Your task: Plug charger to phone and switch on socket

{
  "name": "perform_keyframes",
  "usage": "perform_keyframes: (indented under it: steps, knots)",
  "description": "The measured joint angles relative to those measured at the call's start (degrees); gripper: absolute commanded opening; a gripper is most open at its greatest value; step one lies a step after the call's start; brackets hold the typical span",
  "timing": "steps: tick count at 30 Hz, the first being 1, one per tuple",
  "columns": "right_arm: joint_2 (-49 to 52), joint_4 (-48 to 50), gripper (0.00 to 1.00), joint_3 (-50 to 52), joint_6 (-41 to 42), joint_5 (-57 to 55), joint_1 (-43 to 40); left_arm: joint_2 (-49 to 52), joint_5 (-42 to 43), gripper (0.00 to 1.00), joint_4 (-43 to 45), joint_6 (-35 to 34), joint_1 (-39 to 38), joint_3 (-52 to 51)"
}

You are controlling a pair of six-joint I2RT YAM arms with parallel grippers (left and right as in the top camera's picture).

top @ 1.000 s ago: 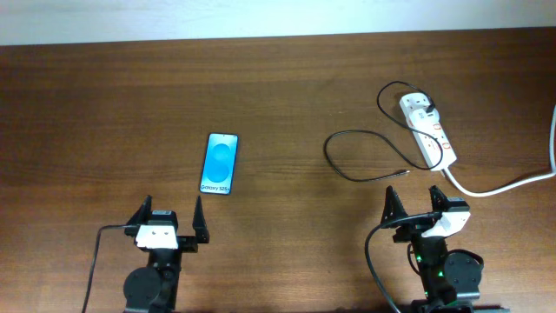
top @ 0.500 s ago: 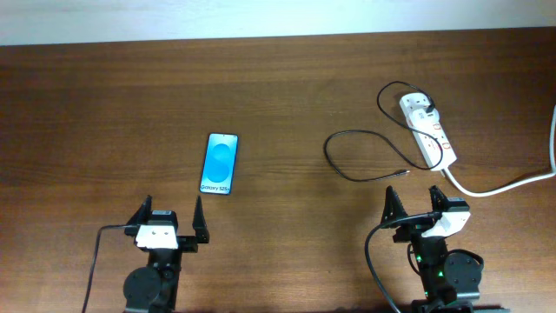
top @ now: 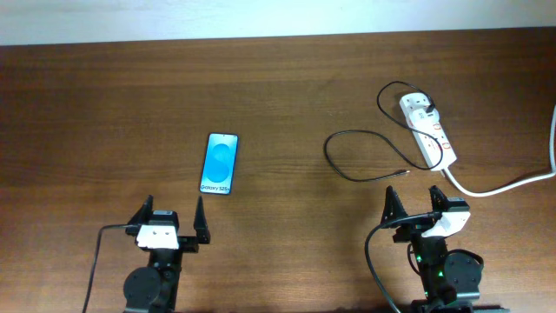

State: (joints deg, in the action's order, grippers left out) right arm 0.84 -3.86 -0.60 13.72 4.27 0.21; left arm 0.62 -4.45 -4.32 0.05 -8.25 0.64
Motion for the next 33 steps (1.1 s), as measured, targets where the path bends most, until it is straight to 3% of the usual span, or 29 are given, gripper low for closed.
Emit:
perform_keyframes:
  steps: [3, 9, 17, 22, 25, 33]
  knots:
    - [0.0, 0.0, 0.98, 0.0, 0.0, 0.0, 0.0, 0.0, 1.5, 0.99, -2.5, 0.0, 0.0, 0.8]
    - [0.0, 0.0, 0.98, 0.0, 0.0, 0.0, 0.0, 0.0, 1.7, 0.99, -15.7, 0.0, 0.0, 9.3]
    - [0.0, 0.0, 0.98, 0.0, 0.0, 0.0, 0.0, 1.2, 2.4, 0.99, -22.7, 0.0, 0.0, 17.7]
    - [0.0, 0.0, 0.99, 0.0, 0.0, 0.0, 0.0, 12.3, 4.7, 0.99, -23.5, 0.1, 0.0, 24.9]
    - [0.0, 0.0, 0.98, 0.0, 0.0, 0.0, 0.0, 22.6, 6.8, 0.99, -27.0, 0.2, 0.0, 34.3]
    - [0.0, 0.0, 0.98, 0.0, 0.0, 0.0, 0.1, 49.0, 10.1, 0.99, -45.2, 0.2, 0.0, 61.5]
